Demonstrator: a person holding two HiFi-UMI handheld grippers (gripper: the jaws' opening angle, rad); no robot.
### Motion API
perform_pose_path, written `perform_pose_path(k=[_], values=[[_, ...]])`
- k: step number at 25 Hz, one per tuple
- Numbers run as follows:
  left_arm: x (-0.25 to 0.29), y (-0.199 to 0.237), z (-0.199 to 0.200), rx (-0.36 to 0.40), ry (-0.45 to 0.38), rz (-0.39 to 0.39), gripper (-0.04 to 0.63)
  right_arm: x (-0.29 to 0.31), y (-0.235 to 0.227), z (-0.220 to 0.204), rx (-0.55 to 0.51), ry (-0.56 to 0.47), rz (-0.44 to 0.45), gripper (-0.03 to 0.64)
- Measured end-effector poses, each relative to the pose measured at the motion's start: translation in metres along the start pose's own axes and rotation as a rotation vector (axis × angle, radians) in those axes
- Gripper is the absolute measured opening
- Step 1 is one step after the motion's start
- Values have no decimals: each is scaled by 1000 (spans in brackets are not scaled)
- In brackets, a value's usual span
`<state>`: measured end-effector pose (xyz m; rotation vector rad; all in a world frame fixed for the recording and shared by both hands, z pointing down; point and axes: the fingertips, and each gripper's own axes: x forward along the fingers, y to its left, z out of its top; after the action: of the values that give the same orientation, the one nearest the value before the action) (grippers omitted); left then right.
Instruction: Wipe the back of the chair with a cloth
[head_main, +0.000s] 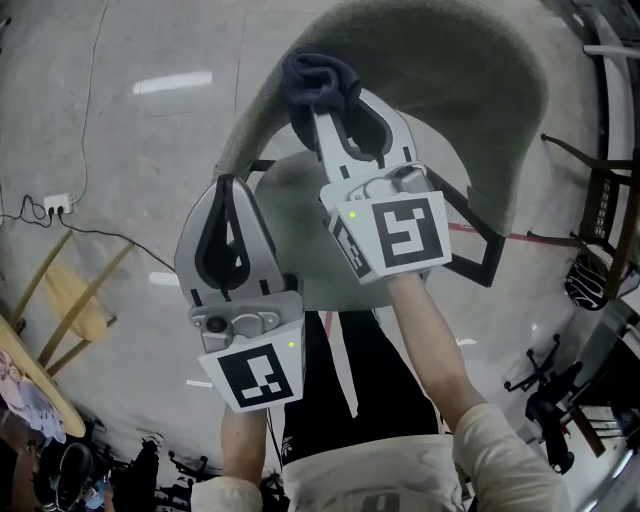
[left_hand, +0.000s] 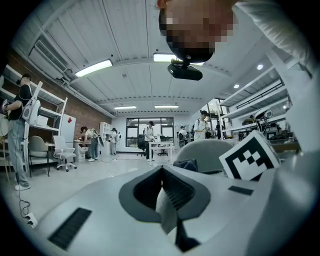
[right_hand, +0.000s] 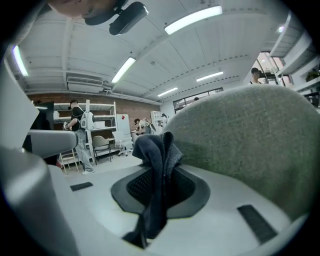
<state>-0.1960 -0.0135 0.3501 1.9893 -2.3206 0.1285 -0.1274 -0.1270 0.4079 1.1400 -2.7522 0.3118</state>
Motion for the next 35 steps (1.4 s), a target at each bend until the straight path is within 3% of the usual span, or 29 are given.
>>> perform_pose_path(k=[15,23,35], values=[[30,-67,0,0,-1,-156,15,-52,-117,0,75,-14,-327,59],[33,-99,-2,-3,17,-232,15,-107,-169,5,82,-35,-546,58],[40,-149,6,4,3,-346,15,-171,-205,6,92,-47,-725,60]])
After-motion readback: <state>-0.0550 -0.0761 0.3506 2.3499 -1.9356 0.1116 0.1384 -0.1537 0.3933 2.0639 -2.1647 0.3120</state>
